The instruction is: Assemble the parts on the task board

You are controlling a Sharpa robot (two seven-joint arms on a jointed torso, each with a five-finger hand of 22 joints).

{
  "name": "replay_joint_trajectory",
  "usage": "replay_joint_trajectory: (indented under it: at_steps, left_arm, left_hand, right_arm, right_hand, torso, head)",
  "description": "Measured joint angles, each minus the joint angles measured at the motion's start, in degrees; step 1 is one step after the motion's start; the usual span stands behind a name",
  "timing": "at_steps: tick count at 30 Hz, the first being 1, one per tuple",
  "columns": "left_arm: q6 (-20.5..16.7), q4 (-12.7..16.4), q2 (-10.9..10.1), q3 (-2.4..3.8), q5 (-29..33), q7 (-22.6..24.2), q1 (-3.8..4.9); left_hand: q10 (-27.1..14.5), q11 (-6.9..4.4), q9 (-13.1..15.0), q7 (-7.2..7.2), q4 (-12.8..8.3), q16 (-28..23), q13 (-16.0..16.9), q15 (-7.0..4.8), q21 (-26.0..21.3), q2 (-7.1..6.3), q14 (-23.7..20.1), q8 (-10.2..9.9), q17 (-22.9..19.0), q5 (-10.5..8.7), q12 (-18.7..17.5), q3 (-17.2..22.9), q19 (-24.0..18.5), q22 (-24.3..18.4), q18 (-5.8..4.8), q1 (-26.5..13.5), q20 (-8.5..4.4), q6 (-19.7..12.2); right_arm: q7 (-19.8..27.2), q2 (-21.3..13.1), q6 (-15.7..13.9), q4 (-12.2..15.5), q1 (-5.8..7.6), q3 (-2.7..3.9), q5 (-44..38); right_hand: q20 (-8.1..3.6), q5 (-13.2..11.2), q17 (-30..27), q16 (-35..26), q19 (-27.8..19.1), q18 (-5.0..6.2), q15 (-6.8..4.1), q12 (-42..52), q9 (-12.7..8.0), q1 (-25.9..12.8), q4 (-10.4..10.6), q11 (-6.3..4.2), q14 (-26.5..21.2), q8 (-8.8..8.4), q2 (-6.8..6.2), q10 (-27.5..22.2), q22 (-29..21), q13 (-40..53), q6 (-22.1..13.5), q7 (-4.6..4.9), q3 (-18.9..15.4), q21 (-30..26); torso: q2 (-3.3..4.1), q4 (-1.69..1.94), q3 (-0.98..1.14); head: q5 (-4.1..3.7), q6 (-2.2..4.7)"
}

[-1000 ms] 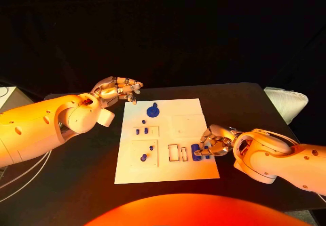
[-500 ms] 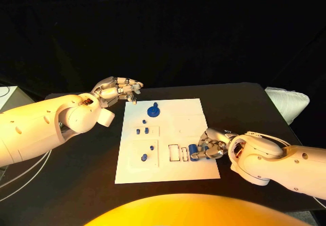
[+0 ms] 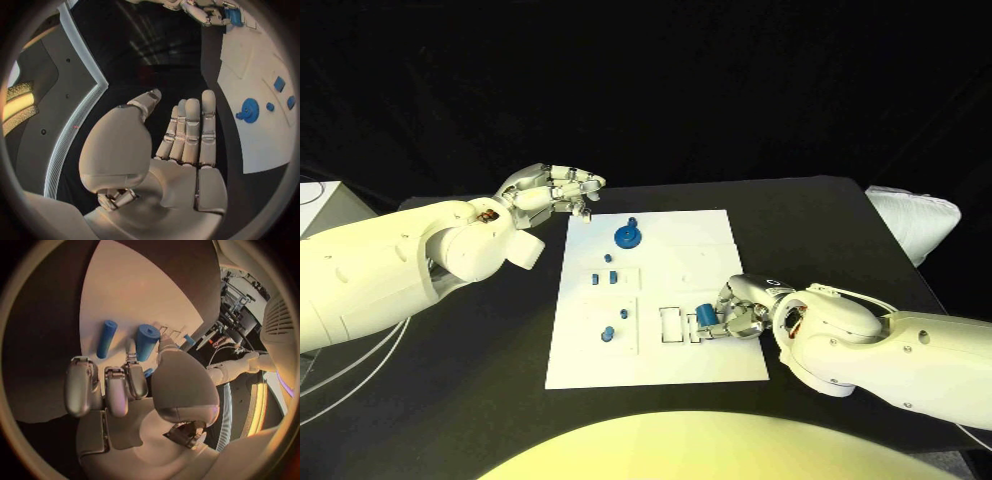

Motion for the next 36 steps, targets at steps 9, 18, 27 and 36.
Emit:
replay_joint_trajectory:
  at_steps: [9,18,27,36]
  left_arm:
    - [0.5,0.0,-0.1,-0.05,0.0,-0.3,0.0]
    - [1.0,0.1,-0.1,-0.12,0.0,-0.7,0.0]
    - [1.4,0.1,-0.1,-0.18,-0.1,-1.1,0.0]
    - [1.7,0.1,0.1,-0.21,-0.2,-1.4,0.0]
  left_hand:
    - [-0.2,-0.2,0.0,0.0,0.0,0.2,0.0,0.0,0.0,0.0,0.0,0.0,0.0,0.0,0.0,0.0,0.0,0.0,0.0,0.0,0.0,0.0]
    - [-0.2,-0.2,0.0,0.0,0.0,0.2,0.0,0.0,0.0,0.0,0.0,0.0,0.0,0.0,0.0,0.0,0.0,0.0,0.0,0.0,0.0,0.0]
    - [-0.2,-0.2,0.0,0.2,0.0,0.2,0.0,0.0,0.0,0.24,0.0,0.0,0.0,0.0,0.0,0.0,0.0,0.0,0.0,0.2,0.0,-0.2]
    - [-0.2,-0.2,0.0,0.2,0.0,0.2,0.0,0.0,0.0,0.24,0.0,0.0,0.1,0.0,0.0,0.0,0.0,0.0,0.0,0.2,0.0,-0.2]
  right_arm:
    - [-0.3,0.2,-1.6,0.0,-0.31,-0.05,-0.4]
    - [-0.3,-1.5,-4.7,1.6,-0.16,-0.33,2.5]
    - [-0.4,-3.6,-7.1,4.9,3.54,-0.14,10.8]
    - [-0.4,-1.3,-7.7,5.3,4.69,-0.17,16.4]
  right_hand:
    - [0.0,5.8,0.0,0.1,0.0,0.0,0.0,0.0,0.0,1.7,0.0,0.0,0.0,-0.48,1.67,0.0,0.0,0.0,-0.7,-0.14,0.0,0.0]
    - [-0.21,15.0,0.0,0.8,0.2,0.01,-0.62,0.0,-1.6,6.2,-0.4,-0.52,-0.2,-0.41,2.63,0.5,0.0,0.0,0.0,-0.59,2.1,1.1]
    - [-0.21,13.3,0.0,0.8,0.2,0.0,-0.62,-0.6,-2.4,9.4,-0.2,-0.52,-0.2,-0.4,1.21,0.5,0.0,0.0,0.2,-0.38,5.2,1.1]
    - [-0.21,13.2,0.0,0.8,0.2,0.0,-0.61,-0.9,-2.4,9.4,-0.1,-0.51,-0.2,-0.47,1.21,0.5,0.0,0.0,0.2,-0.37,5.4,1.1]
  torso:
    - [-0.03,-0.01,-0.02]
    - [-0.07,-0.03,-0.04]
    - [-0.13,-0.04,-0.12]
    - [-0.07,0.0,-0.14]
  head:
    - [0.21,0.0]
    - [0.43,0.0]
    - [0.41,0.0]
    - [0.32,0.0]
